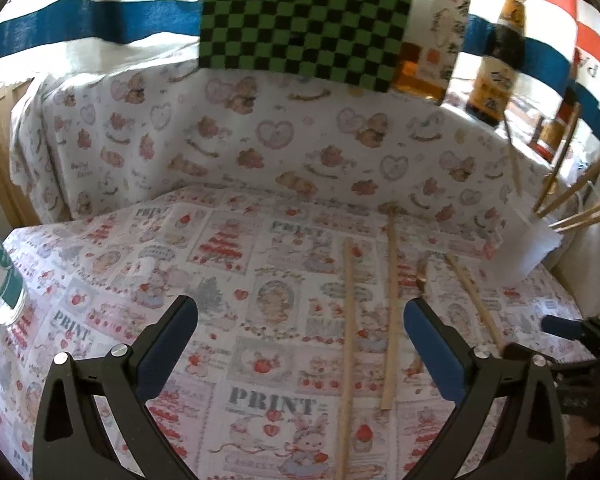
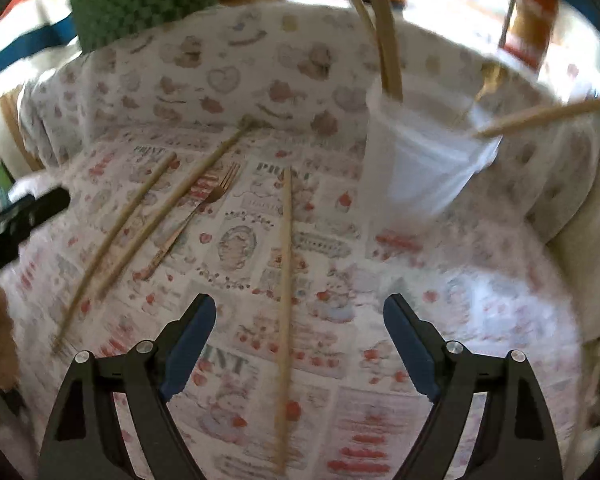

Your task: Organize utensils

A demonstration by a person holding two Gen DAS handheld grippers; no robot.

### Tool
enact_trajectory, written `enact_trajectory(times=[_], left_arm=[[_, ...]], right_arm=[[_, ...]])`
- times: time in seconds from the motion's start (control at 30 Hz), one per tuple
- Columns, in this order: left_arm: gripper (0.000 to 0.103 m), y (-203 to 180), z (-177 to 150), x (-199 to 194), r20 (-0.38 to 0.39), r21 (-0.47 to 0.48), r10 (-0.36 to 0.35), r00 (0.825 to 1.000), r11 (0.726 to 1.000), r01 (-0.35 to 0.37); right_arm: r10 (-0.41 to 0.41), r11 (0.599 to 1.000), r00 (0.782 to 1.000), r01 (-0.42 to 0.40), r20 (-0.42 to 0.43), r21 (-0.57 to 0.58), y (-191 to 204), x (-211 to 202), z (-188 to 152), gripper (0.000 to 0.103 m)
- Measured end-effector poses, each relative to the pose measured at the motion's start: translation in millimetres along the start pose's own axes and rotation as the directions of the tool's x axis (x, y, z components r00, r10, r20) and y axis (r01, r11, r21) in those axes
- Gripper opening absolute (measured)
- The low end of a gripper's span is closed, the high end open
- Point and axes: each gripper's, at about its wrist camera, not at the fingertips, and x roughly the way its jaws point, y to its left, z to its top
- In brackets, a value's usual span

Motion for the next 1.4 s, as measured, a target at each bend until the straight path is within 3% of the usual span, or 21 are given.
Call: enact_trajectory(times=[0.1, 0.23, 0.37, 0.43, 0.47, 0.7, 0.87, 1.0, 1.17, 1.4], left_arm=[[0.102, -8.1, 0.2, -9.0, 0.04, 0.039, -0.014, 0.999, 0.999, 0.012], [0.102, -17.2, -1.3, -3.7, -0.01, 0.07, -0.055, 0.998, 0.996, 0.056], [0.102, -23.3, -4.5, 4.5, -0.051, 0.093, -0.023, 0.998, 0.995, 0.028], [0.102, -22.5, -5.0, 6.0, -0.058, 0.087, -0.005, 0.998, 0.996, 0.011], [0.102, -22.0, -5.0, 7.2, -0.067, 0.087, -0.006, 0.998, 0.996, 0.012], [0.102, -18.2, -4.1, 11.1, -0.107, 0.052, -0.049, 0.993, 0.997, 0.055], [0.102, -30.1, -8.0, 11.4, -0.103, 0.156, 0.004, 0.995, 0.988, 0.012], [0.102, -32.3, -10.1, 14.3, -0.13, 0.143, -0.037, 0.991, 0.988, 0.055], [0.101, -40.1, -10.8, 12.4, -0.111, 0.183, -0.022, 0.994, 0.982, 0.042], [0.049, -49.7, -11.9, 16.5, -0.152, 0.206, -0.067, 0.986, 0.974, 0.098]], right_arm=[[-0.062, 0.996, 0.998, 0.063, 0.028, -0.056, 7.5, 3.6, -4.5, 0.074], [-0.003, 0.997, 1.0, 0.003, -0.005, -0.071, 11.4, 12.0, -10.1, 0.059], [-0.022, 0.997, 1.0, 0.024, 0.022, -0.073, 13.0, 12.2, -9.9, 0.051], [-0.012, 0.998, 1.0, 0.013, 0.006, -0.059, 10.3, 15.5, -10.2, 0.034], [-0.007, 0.999, 1.0, 0.007, -0.003, -0.048, 8.5, 17.2, -10.7, 0.032], [-0.021, 0.997, 1.0, 0.022, 0.008, -0.068, 7.6, 14.1, -14.0, 0.03], [-0.006, 0.999, 1.0, 0.006, -0.002, -0.053, 5.0, 12.9, -15.4, 0.023], [-0.009, 0.999, 1.0, 0.009, 0.005, -0.048, 3.8, 12.6, -15.3, 0.02], [-0.02, 0.999, 1.0, 0.02, 0.011, -0.036, 0.4, 10.8, -15.3, 0.011], [0.012, 1.0, 0.998, -0.011, 0.057, -0.008, -6.8, -5.0, -11.5, 0.008]])
